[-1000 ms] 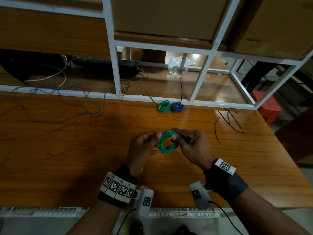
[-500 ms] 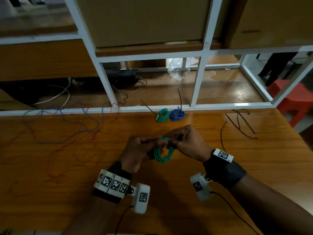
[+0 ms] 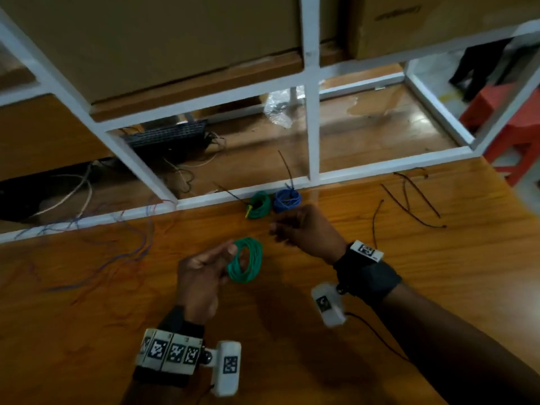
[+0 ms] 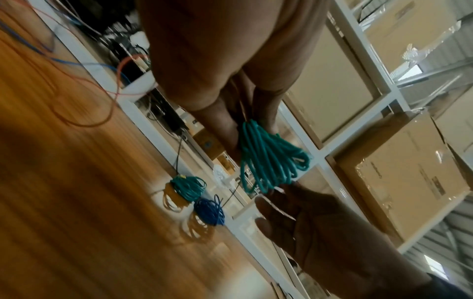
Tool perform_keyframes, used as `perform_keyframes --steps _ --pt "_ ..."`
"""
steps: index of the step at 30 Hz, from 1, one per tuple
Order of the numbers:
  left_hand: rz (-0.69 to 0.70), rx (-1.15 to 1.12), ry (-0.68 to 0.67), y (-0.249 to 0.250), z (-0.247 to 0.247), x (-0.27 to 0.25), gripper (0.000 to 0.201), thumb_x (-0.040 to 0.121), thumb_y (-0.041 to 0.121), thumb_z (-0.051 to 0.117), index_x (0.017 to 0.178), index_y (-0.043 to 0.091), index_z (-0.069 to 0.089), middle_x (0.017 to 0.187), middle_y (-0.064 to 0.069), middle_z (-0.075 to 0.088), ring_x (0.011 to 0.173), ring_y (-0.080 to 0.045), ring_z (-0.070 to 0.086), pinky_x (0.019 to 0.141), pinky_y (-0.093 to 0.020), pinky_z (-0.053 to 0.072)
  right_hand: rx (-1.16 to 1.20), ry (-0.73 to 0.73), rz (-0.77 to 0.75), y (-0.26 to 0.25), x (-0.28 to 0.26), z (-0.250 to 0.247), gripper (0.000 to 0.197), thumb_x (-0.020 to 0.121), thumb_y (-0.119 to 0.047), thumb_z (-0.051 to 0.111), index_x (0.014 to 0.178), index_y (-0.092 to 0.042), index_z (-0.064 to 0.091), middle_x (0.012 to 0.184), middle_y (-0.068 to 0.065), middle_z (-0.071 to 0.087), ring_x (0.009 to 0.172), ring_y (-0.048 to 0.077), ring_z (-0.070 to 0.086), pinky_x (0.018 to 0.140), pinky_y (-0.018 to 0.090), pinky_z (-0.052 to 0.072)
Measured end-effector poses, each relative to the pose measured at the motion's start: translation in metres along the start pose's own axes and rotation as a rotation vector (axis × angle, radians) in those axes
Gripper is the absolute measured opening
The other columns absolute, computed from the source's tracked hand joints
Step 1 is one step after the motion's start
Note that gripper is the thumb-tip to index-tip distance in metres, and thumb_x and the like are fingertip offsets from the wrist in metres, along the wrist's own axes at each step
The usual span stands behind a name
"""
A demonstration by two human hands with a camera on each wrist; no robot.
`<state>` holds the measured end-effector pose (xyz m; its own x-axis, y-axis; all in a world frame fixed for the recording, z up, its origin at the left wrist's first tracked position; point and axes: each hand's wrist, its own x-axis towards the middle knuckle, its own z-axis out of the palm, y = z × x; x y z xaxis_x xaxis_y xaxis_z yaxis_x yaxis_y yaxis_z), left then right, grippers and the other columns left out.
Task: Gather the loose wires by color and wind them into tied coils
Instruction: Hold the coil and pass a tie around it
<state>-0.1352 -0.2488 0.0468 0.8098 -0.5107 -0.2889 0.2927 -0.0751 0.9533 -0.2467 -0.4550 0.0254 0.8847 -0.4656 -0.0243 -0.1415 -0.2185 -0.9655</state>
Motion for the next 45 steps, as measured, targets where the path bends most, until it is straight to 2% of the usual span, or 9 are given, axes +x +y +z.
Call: perform_keyframes --steps 6,14,23,27,30,32,36,40,45 --pt "-0.043 0.034 -0.138 -0.025 0.043 0.036 0.022 0.079 0.012 0.079 0.1 0.007 0.076 0.093 -0.005 0.078 0.086 -0.019 0.075 0.064 -0.034 0.06 -0.723 0.184 0.108 0.036 -0.021 -0.112 0.026 0.086 0.001 0.068 0.097 -0.016 0.083 0.104 0.005 0.08 0.09 0.021 0.075 0.082 0.035 0.06" --pt "-0.128 0.071 -0.257 -0.058 0.084 0.043 0.016 0.088 0.011 0.074 0.103 0.008 0.075 0.094 -0.007 0.078 0.084 -0.02 0.076 0.065 -0.03 0.061 -1.174 -0.23 0.286 0.063 -0.03 -0.148 0.038 0.091 -0.008 0.073 0.12 -0.032 0.074 0.131 -0.004 0.069 0.11 0.021 0.069 0.083 0.039 0.061" --pt "-0.167 0.153 -0.238 -0.061 0.105 0.043 0.011 0.086 0.015 0.076 0.096 0.019 0.075 0.103 -0.006 0.076 0.094 -0.021 0.074 0.078 -0.042 0.062 -1.369 -0.339 0.202 0.076 -0.038 -0.142 0.024 0.104 -0.034 0.053 0.112 -0.014 0.065 0.127 0.005 0.058 0.107 0.029 0.059 0.069 0.042 0.056" --pt "-0.15 0.094 -0.171 -0.06 0.107 0.04 0.024 0.084 0.015 0.077 0.107 0.013 0.073 0.111 -0.008 0.073 0.102 -0.021 0.07 0.086 -0.043 0.06 -0.935 -0.164 0.248 0.066 -0.061 -0.141 0.014 0.1 -0.031 0.062 0.087 -0.028 0.066 0.104 -0.015 0.06 0.092 0.014 0.062 0.074 0.035 0.055" --pt "-0.019 0.083 -0.102 -0.053 0.106 0.036 0.023 0.086 0.011 0.075 0.109 0.01 0.072 0.104 -0.003 0.073 0.097 -0.014 0.069 0.076 -0.029 0.061 -0.162 0.219 0.352 0.039 -0.087 -0.118 0.022 0.093 -0.013 0.069 0.073 -0.022 0.071 0.077 0.002 0.074 0.066 0.015 0.062 0.061 0.031 0.05" --pt "0.077 0.104 -0.057 -0.052 0.102 0.037 0.018 0.085 0.013 0.076 0.103 0.017 0.074 0.104 0.0 0.074 0.096 -0.009 0.07 0.077 -0.029 0.061 0.137 0.26 0.386 0.018 -0.103 -0.094 0.025 0.093 -0.008 0.069 0.069 -0.015 0.074 0.07 0.004 0.072 0.059 0.012 0.057 0.055 0.025 0.043" --pt "0.234 0.243 -0.05 -0.045 0.093 0.036 0.017 0.085 0.021 0.078 0.102 0.023 0.077 0.093 0.02 0.072 0.084 0.011 0.067 0.074 -0.031 0.061 0.305 0.15 0.511 -0.003 -0.109 -0.049 0.02 0.091 -0.012 0.066 0.075 -0.01 0.077 0.079 0.009 0.074 0.057 0.013 0.058 0.052 0.025 0.049" --pt "0.391 0.35 -0.082 -0.045 0.088 0.033 0.022 0.087 0.018 0.076 0.109 0.015 0.075 0.096 0.01 0.067 0.073 0.027 0.057 0.061 -0.003 0.049 0.495 0.179 0.632 -0.003 -0.099 -0.016 0.027 0.094 -0.009 0.064 0.068 -0.01 0.073 0.084 0.013 0.076 0.06 0.016 0.065 0.058 0.027 0.056" --pt "0.465 0.425 -0.129 -0.049 0.077 0.027 0.023 0.087 0.02 0.076 0.108 0.011 0.077 0.103 0.002 0.073 0.081 0.019 0.062 0.067 -0.005 0.051 0.643 0.247 0.672 -0.004 -0.093 0.002 0.017 0.098 -0.013 0.067 0.095 0.003 0.073 0.08 0.01 0.077 0.061 0.011 0.071 0.055 0.024 0.057"
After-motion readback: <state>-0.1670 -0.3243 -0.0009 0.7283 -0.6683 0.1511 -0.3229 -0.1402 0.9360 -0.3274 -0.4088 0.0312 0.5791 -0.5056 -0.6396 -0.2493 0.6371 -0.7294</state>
